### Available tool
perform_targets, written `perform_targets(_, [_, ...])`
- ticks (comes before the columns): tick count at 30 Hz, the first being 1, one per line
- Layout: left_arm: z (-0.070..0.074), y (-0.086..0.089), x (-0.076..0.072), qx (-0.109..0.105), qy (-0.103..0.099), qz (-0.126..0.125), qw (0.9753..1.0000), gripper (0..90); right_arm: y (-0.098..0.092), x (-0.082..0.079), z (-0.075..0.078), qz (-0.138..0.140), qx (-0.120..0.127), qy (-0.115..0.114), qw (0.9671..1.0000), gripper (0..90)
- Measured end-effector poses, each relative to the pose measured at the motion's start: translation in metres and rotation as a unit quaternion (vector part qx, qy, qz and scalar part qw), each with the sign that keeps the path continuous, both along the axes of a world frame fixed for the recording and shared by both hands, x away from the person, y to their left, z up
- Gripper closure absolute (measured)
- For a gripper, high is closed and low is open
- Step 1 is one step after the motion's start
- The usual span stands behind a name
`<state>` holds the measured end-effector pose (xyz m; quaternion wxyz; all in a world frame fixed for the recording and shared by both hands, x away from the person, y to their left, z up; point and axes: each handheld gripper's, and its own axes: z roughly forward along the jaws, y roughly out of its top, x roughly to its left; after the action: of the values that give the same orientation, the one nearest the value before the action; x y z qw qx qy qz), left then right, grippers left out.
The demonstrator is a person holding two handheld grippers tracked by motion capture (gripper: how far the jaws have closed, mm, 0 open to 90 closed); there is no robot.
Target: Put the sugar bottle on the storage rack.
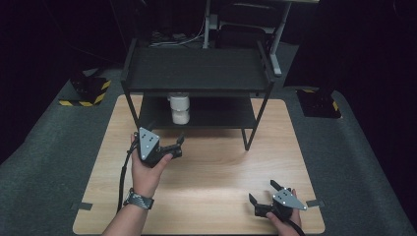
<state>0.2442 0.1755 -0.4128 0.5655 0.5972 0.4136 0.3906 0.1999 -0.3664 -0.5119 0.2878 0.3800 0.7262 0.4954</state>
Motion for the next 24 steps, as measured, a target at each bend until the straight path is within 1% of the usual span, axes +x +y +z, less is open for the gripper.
perform_targets(3, [-0.008,0.008,-0.008,0.003,-0.001,-0.004,1.0,0.5,0.0,0.0,0.0,0.0,0.0,0.0,1.0,0.7])
perform_targets(6, [-0.017,0.015,-0.016,0.002,0.0,-0.004,1.0,0.5,0.0,0.0,0.0,0.0,0.0,0.0,1.0,0.7])
perform_targets(8, [-0.023,0.019,-0.021,0.005,0.003,-0.004,1.0,0.5,0.0,0.0,0.0,0.0,0.0,0.0,1.0,0.7])
perform_targets(9, [-0.028,0.023,-0.025,0.008,0.004,-0.004,1.0,0.5,0.0,0.0,0.0,0.0,0.0,0.0,1.0,0.7])
perform_targets(10, [-0.028,0.023,-0.025,0.008,0.004,-0.004,1.0,0.5,0.0,0.0,0.0,0.0,0.0,0.0,1.0,0.7])
perform_targets(12, [-0.038,0.029,-0.032,0.01,0.009,-0.004,0.9999,0.5,0.0,0.0,0.0,0.0,0.0,-0.001,1.0,0.8])
perform_targets(13, [-0.038,0.029,-0.032,0.01,0.009,-0.004,0.9999,0.5,0.0,0.0,0.0,0.0,0.0,-0.001,1.0,0.8])
perform_targets(14, [-0.044,0.033,-0.036,0.011,0.012,-0.006,0.9999,0.5,0.0,0.0,0.0,0.0,-0.001,-0.002,1.0,0.7])
perform_targets(15, [-0.044,0.033,-0.036,0.011,0.012,-0.006,0.9999,0.5,0.0,0.0,0.0,0.0,-0.001,-0.002,1.0,0.7])
perform_targets(18, [-0.053,0.038,-0.043,0.016,0.013,-0.012,0.9997,0.5,0.0,-0.001,-0.001,0.002,-0.002,-0.004,1.0,0.7])
perform_targets(20, [-0.06,0.042,-0.05,0.017,0.019,-0.017,0.9995,0.5,0.0,-0.001,-0.001,0.002,-0.002,-0.004,1.0,0.8])
perform_targets(22, [-0.066,0.044,-0.054,0.019,0.02,-0.022,0.9994,0.5,0.0,-0.001,-0.001,0.002,-0.002,-0.005,1.0,0.7])
perform_targets(24, [-0.069,0.045,-0.056,0.02,0.02,-0.025,0.9993,0.5,0.0,-0.001,-0.001,0.003,-0.002,-0.005,1.0,0.7])
